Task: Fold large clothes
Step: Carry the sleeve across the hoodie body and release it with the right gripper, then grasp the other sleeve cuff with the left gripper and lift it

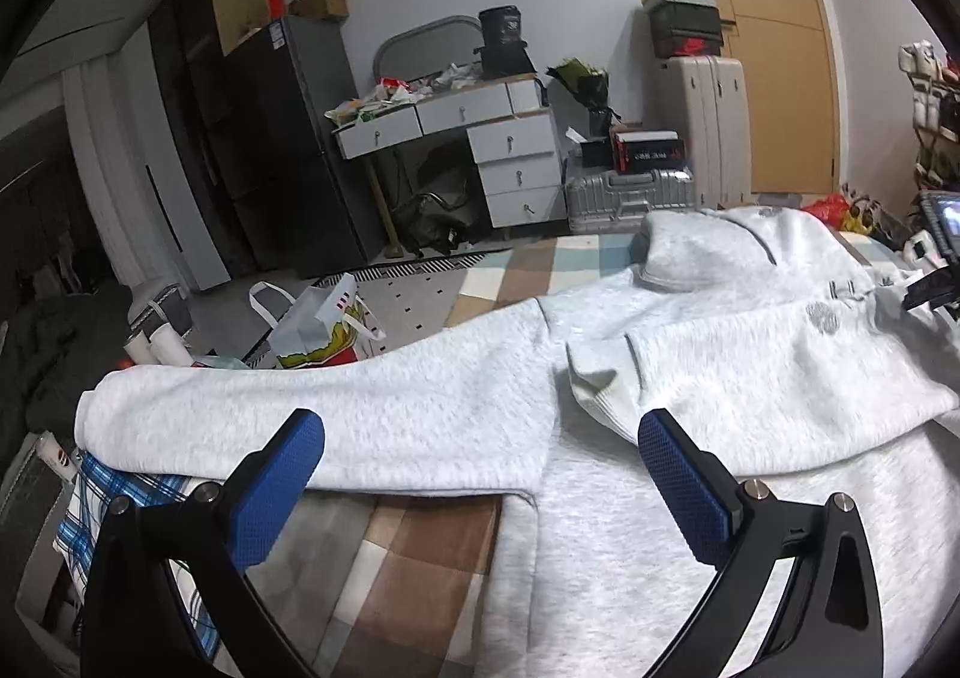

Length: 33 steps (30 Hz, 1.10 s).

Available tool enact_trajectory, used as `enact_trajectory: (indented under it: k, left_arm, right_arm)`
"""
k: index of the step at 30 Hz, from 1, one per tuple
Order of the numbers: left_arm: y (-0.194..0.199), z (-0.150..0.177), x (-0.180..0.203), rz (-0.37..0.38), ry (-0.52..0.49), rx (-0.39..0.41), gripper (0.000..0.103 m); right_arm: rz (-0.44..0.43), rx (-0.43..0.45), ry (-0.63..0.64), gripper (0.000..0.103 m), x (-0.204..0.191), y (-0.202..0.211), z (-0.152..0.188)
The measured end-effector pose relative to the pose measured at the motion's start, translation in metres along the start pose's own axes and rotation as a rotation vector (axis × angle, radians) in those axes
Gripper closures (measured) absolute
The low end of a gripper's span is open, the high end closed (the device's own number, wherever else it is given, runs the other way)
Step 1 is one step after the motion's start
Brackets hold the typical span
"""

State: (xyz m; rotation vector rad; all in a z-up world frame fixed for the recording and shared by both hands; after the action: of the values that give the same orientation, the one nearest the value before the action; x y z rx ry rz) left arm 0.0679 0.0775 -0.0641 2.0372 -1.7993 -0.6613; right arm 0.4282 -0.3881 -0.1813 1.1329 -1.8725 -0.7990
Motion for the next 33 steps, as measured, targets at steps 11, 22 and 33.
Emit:
enact_trajectory:
  k: [11, 22, 33]
  left_arm:
    - [0.007, -0.002, -0.013, -0.011, 0.053, 0.028, 0.001]
    - [0.035, 0.001, -0.064, 0.083, 0.280, 0.054, 0.001]
    - [0.061, 0.005, -0.177, 0.004, 0.470, 0.012, 0.001]
  right_arm:
    - [-0.207, 0.132, -0.022, 0.061, 0.017, 0.129, 0.042]
    - [-0.571, 0.619, -0.154, 0.001, -0.005, 0.342, 0.209]
    - [-0.455, 0.689, -0.055, 0.000, -0.035, 0.328, 0.261]
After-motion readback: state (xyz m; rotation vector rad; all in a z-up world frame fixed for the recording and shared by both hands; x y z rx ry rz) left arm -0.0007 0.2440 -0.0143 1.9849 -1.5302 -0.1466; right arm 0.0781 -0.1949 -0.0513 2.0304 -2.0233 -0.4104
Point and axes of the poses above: each gripper's, at about its wrist camera, not at the fingertips, and y roughly against the way its jaws point, x to its right, z to its underside, the point moved 2 cm from there along -y, roughly the way its jaws point, and after that the axes turned 11 degrees about z, right-handed, at the moved point
